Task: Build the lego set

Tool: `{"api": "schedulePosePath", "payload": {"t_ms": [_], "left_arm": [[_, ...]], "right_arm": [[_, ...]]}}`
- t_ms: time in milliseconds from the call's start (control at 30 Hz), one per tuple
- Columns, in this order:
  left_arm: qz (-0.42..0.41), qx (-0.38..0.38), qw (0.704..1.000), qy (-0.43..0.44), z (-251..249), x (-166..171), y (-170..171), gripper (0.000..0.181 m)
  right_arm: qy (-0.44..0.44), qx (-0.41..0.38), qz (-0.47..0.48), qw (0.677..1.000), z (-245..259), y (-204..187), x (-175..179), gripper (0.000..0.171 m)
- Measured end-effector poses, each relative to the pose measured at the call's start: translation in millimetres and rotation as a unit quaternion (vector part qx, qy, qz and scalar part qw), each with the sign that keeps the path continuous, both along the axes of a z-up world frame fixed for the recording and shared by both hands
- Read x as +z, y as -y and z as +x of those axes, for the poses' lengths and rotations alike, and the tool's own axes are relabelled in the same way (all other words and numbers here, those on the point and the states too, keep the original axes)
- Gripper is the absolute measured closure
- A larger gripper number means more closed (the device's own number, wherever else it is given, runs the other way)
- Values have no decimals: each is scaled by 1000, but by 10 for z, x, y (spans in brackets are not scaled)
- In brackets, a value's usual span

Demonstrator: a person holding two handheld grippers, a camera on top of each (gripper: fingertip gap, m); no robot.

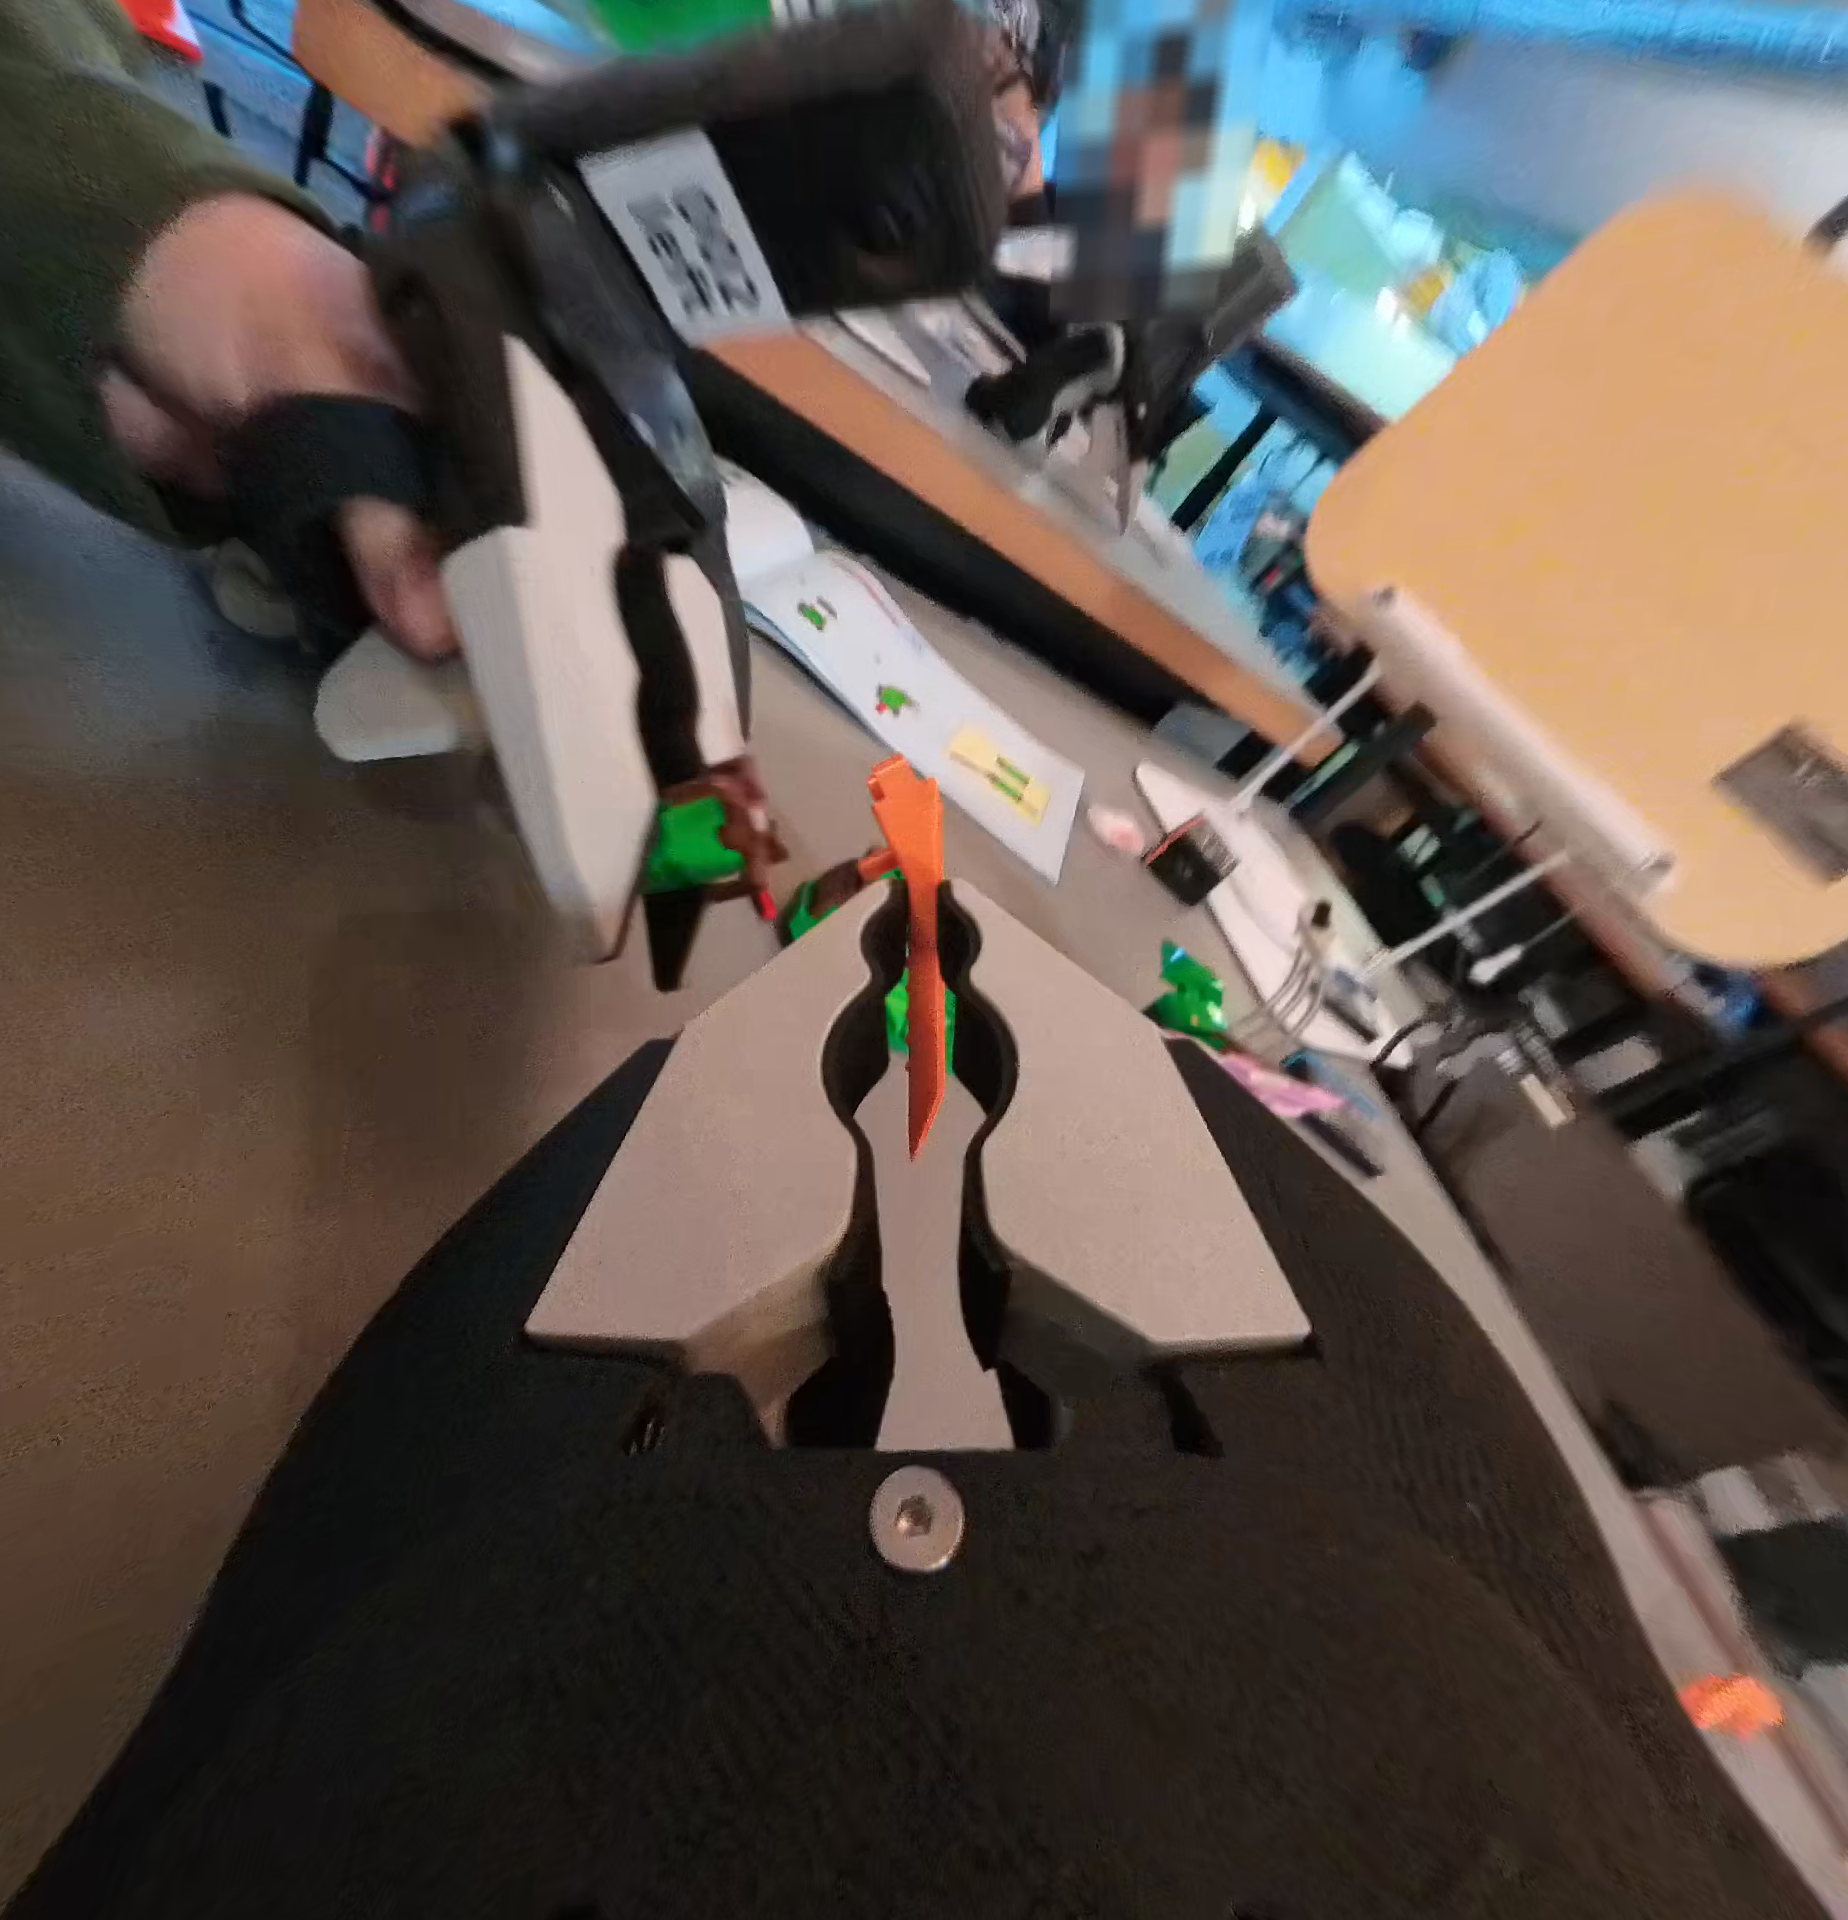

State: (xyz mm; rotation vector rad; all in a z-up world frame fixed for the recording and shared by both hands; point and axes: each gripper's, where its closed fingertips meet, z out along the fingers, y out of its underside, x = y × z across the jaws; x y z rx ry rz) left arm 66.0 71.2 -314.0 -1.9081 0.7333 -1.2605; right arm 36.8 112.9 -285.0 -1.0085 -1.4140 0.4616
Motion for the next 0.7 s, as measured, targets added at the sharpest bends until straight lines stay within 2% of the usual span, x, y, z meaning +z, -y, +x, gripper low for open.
{"api": "schedulePosePath", "payload": {"t_ms": [67,133,500,700], "left_arm": [[-37,7,998,54,-28,26,-31,167],[-46,4,997,67,-40,49,-37,167],[-82,15,995,57,-41,-43,-101,167],[-79,13,996,45,-28,-76,-91,167]], "right_arm": [[-10,-3,42,999,16,43,48,167],[-6,-5,52,999,20,53,29,167],[-14,17,-51,998,-36,77,-44,167],[-4,8,-28,1000,-40,69,-66,167]]}}
